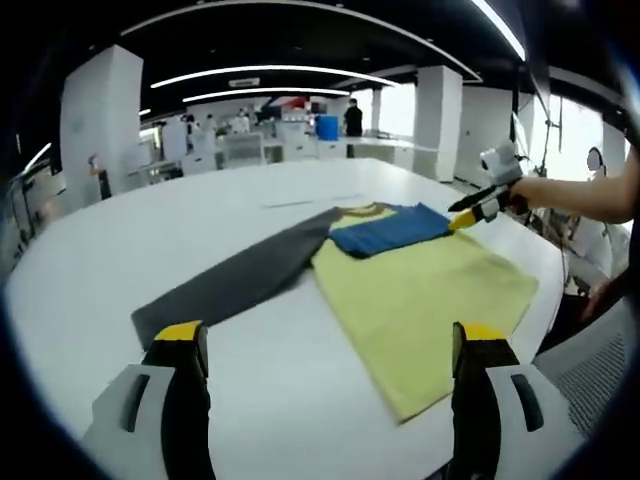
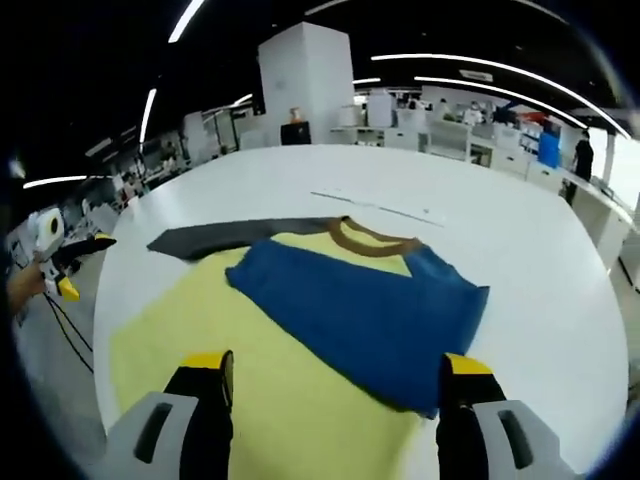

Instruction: Fold the garment on the visible template until the final outline fits inside the template.

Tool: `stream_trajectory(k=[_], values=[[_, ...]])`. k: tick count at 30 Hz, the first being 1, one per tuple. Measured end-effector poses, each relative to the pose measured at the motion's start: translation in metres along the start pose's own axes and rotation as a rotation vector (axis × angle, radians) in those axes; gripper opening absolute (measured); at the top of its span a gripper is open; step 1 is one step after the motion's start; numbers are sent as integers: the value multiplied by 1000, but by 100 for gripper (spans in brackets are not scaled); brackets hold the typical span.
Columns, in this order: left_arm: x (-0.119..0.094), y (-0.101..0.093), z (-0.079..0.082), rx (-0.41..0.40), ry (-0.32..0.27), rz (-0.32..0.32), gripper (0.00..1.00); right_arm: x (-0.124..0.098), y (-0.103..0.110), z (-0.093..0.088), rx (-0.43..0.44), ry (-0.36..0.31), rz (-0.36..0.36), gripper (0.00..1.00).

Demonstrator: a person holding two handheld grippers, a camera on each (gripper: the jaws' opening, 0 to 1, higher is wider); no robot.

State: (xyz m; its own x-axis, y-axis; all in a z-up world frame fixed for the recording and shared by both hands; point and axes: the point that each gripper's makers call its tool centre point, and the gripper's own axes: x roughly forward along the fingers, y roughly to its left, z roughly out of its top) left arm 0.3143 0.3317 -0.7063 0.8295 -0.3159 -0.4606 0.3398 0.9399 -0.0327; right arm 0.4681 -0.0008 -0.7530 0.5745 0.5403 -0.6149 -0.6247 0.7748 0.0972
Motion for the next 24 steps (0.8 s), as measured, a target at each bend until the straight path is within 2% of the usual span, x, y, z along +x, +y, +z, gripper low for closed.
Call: stream_trajectory(k=[5,12,15,19,21,24], values=[[2,24,5,-24,-20,50,90,-7,-15,-7,20,-8,-39,78],[7,54,7,-10,-10,119,86,-10,-33,-22,34,21,-94,54],[9,65,7,-12,-10,150,85,-10,-39,-28,49,31,-114,47],[10,87,0,-33,5,231,80,-10,-48,-38,70,56,-145,38],[10,100,-1,-59,-9,277,77,-10,-50,-41,83,56,-153,34],[7,120,-4,-122,-13,360,66,-10,-53,-45,89,60,-169,28]])
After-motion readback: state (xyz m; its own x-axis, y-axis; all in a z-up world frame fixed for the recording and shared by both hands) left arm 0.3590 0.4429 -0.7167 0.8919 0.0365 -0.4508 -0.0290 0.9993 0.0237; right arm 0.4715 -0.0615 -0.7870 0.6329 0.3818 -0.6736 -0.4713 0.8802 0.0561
